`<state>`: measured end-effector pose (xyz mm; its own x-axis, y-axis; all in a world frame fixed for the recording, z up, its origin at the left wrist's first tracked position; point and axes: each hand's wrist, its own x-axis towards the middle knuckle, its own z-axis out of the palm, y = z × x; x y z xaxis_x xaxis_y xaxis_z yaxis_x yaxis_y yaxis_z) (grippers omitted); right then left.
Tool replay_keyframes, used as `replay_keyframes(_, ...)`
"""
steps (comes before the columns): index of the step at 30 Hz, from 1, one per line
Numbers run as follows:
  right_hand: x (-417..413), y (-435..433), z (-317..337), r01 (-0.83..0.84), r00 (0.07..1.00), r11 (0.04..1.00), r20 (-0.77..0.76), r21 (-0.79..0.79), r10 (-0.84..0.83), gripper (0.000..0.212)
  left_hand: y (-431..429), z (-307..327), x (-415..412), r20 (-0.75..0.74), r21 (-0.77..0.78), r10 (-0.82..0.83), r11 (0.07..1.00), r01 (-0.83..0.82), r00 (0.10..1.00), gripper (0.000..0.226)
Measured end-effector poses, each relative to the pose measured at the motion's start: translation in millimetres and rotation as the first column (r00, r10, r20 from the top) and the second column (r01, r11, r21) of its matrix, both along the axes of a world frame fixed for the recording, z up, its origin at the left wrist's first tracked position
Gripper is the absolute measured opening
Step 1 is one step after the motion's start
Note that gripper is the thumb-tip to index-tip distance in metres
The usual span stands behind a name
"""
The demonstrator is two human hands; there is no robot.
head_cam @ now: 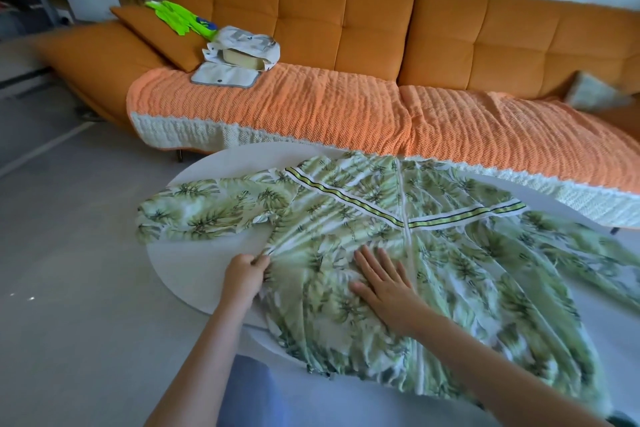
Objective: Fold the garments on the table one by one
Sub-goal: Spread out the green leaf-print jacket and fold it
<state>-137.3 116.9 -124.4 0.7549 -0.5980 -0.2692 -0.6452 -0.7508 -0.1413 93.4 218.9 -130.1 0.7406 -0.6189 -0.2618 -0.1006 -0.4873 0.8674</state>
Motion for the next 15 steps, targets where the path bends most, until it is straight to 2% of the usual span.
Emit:
replay_keyframes(1,-5.3,-1.3,-2.5,0.019,1.000,1.000,0.006,0.013,-0.019,0.057,3.1,2.1,-0.9,-0.021,-0.002,0.005,1.000,-0.005,1.000,0.032)
replay_keyframes(3,-8.5,-3.7,-3.8,0.050,0.994,0.998,0.092,0.033,-0.053,0.085,5.5,10.4,-8.4,0.003,0.022,-0.019,1.000,0.019,1.000,0.043)
replay_keyframes(6,-9.2,-0.6,3.2,0.059,0.976,0.997,0.205,0.058,-0.070,0.081,9.4,26.2,-23.9,0.010,0.132,-0.176,0.976,0.173,0.984,0.053)
replay_keyframes(8,-13.0,2.8,5.3,0.040,0.984,0.998,0.174,0.048,-0.048,0.077,13.9,24.9,-27.8,0.132,0.241,-0.285,0.938,0.248,0.949,0.050)
replay_keyframes(11,-21.0,5.6,-3.6,0.030,0.999,0.999,0.045,-0.031,-0.029,0.079,22.3,17.1,-26.1,0.348,0.328,-0.255,0.935,0.138,0.902,0.037)
replay_keyframes(13,-23.1,4.1,-5.6,0.036,0.998,0.999,0.046,-0.020,-0.035,0.081,27.1,18.3,-27.7,0.360,0.291,-0.178,0.954,0.071,0.916,0.031)
replay_keyframes(15,-24.2,2.8,-1.5,0.081,0.987,0.992,0.133,0.095,-0.093,0.079,31.3,22.7,-33.8,0.323,0.275,-0.170,0.958,0.080,0.931,0.036)
